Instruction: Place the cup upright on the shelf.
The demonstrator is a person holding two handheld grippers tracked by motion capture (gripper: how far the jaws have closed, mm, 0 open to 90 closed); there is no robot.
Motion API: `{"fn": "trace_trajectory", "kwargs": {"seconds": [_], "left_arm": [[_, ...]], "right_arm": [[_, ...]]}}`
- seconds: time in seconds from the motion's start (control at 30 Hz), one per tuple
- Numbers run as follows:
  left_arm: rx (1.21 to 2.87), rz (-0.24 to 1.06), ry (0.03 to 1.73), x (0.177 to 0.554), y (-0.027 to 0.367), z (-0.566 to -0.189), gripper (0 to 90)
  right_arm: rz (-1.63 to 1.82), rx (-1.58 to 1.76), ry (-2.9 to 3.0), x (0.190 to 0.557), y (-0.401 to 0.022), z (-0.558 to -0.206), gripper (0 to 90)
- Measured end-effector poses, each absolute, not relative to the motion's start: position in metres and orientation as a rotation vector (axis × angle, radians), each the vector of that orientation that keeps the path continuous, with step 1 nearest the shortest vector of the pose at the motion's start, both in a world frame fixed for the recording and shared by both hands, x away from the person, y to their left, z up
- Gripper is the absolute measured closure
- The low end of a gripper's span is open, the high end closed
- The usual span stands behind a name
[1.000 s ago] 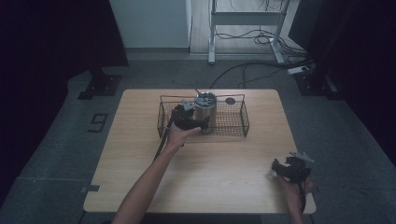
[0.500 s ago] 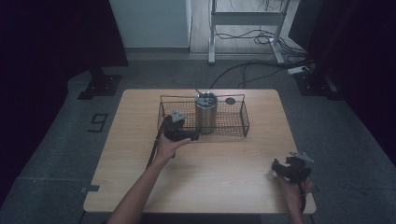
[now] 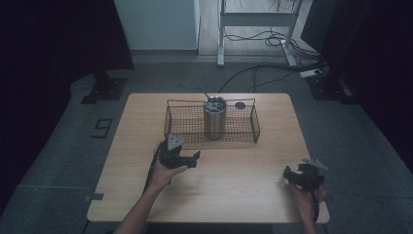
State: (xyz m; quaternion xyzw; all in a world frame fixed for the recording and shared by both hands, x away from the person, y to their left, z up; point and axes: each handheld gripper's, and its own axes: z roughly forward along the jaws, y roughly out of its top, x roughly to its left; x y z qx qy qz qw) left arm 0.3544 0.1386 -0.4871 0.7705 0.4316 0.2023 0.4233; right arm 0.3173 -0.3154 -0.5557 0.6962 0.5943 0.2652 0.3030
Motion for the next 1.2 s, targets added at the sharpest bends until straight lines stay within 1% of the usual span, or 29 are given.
{"fn": "trace_trajectory", "kwargs": {"seconds": [0.23,0.47,0.67,0.77,1.2], "left_arm": [[1.947,0.493,1.107,0.325,0.158,-0.508,2.9],[1.965,0.470,1.139,0.305,0.183,-0.526,3.4],[1.977,0.482,1.191,0.303,0.195,-0.536,4.8],[1.958,0.489,1.199,0.303,0.195,-0.536,6.9],[1.979,0.482,1.215,0.305,0.193,-0.540,7.2]], "right_arm": [[0.703,1.845,1.575,0.317,-0.315,-0.556,13.4],[0.704,1.846,1.575,0.317,-0.315,-0.556,13.4],[0.703,1.846,1.575,0.317,-0.315,-0.556,13.4],[0.703,1.846,1.575,0.317,-0.315,-0.556,13.4],[0.703,1.846,1.575,0.317,-0.315,-0.556,13.4]]}}
